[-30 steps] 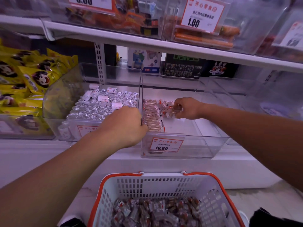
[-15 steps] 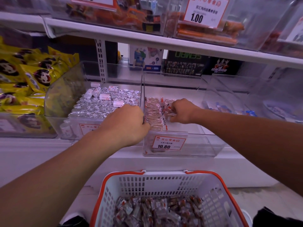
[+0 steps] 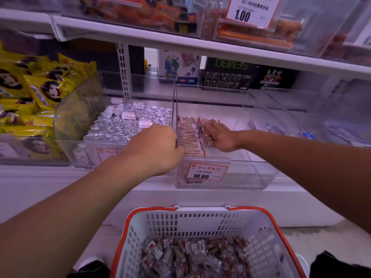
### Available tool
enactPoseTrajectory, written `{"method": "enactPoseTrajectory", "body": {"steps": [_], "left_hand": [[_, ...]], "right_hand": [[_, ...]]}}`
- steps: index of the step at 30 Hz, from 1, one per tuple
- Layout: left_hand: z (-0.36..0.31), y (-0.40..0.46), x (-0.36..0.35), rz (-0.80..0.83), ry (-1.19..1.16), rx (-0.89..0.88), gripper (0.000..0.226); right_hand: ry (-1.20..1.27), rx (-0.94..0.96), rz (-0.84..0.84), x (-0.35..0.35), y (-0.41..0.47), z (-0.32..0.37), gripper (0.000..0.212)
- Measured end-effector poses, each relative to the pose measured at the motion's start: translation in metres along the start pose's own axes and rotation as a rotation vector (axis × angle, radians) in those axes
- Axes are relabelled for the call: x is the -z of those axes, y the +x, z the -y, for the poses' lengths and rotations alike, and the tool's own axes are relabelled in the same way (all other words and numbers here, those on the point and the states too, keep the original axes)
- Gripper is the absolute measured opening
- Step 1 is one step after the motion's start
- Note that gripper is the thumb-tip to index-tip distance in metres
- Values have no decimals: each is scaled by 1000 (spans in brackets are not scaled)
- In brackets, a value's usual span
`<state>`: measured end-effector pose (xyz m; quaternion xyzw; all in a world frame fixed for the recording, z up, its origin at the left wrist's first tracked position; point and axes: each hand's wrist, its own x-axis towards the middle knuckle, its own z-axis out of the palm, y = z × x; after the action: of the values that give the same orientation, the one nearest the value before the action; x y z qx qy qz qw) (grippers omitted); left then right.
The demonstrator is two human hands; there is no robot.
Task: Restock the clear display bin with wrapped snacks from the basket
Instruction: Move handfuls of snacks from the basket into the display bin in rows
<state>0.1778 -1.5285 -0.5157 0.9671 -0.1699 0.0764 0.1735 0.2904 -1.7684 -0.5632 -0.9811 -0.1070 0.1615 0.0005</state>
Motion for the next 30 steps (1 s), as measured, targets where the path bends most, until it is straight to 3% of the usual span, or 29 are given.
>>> {"method": "enactPoseTrajectory", "body": {"steps": [4, 7, 12, 17, 23, 26, 30], "left_hand": [[1, 1, -1, -8, 0, -13, 38], [2, 1, -1, -6, -5, -19, 39], [2, 2, -1, -3, -21, -16, 39], [1, 0, -1, -1, -22, -15, 38], [0, -1, 1, -16, 27, -8, 40], [-1, -2, 4, -81, 56, -5, 44], [-7, -3, 7, -183, 29, 14, 52]], "right_hand": [[328, -87, -53, 9, 6, 10, 86], [428, -144, -94, 9, 10, 15, 93], [133, -45, -50, 3, 22, 5, 75], [-156, -44, -32, -4, 31, -8, 83], [-145, 56, 24, 20, 22, 1, 82], [-79, 97, -75, 37, 5, 1, 93], [-156, 139, -323, 41, -17, -2, 76]]}}
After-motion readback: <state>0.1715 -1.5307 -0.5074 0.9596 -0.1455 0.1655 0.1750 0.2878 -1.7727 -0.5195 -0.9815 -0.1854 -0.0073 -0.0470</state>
